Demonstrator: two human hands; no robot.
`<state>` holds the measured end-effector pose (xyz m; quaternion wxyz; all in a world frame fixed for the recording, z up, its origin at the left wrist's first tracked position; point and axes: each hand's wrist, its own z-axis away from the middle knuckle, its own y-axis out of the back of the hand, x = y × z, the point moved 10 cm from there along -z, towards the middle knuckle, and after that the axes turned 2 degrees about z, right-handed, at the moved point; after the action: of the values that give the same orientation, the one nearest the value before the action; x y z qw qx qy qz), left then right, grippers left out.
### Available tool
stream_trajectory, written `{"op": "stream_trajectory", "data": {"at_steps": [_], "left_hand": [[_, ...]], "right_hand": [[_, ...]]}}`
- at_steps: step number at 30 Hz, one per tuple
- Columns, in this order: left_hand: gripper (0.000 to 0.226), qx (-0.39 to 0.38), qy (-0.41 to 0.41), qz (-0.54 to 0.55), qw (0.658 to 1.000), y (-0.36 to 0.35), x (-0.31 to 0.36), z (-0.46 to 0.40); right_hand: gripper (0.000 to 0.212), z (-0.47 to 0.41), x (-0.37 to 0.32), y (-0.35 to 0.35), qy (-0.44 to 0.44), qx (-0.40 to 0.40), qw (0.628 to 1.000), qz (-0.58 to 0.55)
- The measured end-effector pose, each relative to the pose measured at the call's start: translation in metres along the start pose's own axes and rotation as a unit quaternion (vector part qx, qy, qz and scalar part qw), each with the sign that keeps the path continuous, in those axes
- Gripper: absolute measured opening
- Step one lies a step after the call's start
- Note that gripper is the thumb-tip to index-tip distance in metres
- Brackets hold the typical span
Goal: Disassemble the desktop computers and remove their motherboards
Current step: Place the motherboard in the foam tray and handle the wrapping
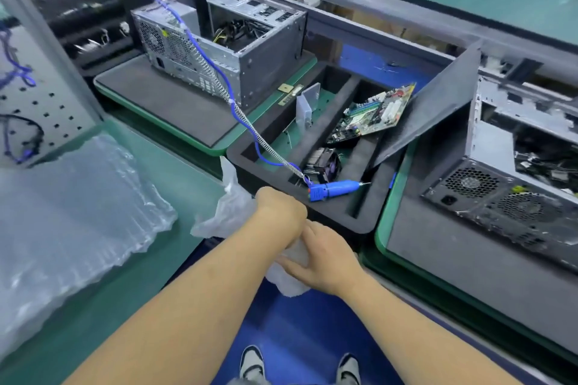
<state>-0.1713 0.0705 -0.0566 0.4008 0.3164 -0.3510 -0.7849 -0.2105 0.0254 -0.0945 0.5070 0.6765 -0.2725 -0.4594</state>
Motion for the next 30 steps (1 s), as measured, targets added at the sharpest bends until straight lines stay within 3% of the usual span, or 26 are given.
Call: {"op": "stream_trajectory", "data": {"at_steps": [2, 5, 9, 12, 15, 17, 20, 25, 27, 30], "left_hand": [[0.023, 0.012, 0.070, 0.015, 0.997, 0.002, -0.025, 0.001], [0.024, 0.074, 0.172, 0.009, 0.982, 0.011, -0.076, 0.009], [0.034, 0.119, 0.281, 0.051, 0.951, 0.001, -0.168, 0.031], [0.045, 0.129, 0.389, 0.068, 0.910, -0.024, -0.255, 0.066], [0.077, 0.080, 0.456, 0.069, 0.883, -0.069, -0.320, 0.089], [0.091, 0.039, 0.444, 0.115, 0.888, -0.104, -0.334, 0.086], [0.082, -0.011, 0.389, 0.196, 0.900, -0.154, -0.315, 0.069], [0.073, 0.003, 0.337, 0.251, 0.907, -0.187, -0.282, 0.046], [0.059, 0.042, 0.330, 0.250, 0.909, -0.175, -0.279, 0.043], [0.013, 0.103, 0.263, 0.272, 0.920, -0.136, -0.259, 0.028]], "right_hand": [[0.050, -0.016, -0.004, -0.001, -0.024, 0.013, 0.999, -0.030], [0.058, -0.049, -0.018, 0.000, -0.066, 0.060, 0.992, -0.094], [0.080, -0.094, -0.058, 0.001, -0.051, 0.116, 0.990, -0.060], [0.072, -0.118, -0.080, -0.007, -0.042, 0.108, 0.991, -0.061], [0.061, -0.131, -0.089, -0.025, -0.040, 0.068, 0.995, -0.059], [0.056, -0.134, -0.092, -0.039, -0.040, 0.034, 0.997, -0.057], [0.056, -0.138, -0.096, -0.065, -0.038, -0.043, 0.997, -0.051], [0.064, -0.147, -0.106, -0.095, -0.028, -0.149, 0.985, -0.079], [0.063, -0.153, -0.107, -0.092, -0.029, -0.146, 0.983, -0.107], [0.056, -0.158, -0.100, -0.077, -0.036, -0.106, 0.981, -0.158]]}}
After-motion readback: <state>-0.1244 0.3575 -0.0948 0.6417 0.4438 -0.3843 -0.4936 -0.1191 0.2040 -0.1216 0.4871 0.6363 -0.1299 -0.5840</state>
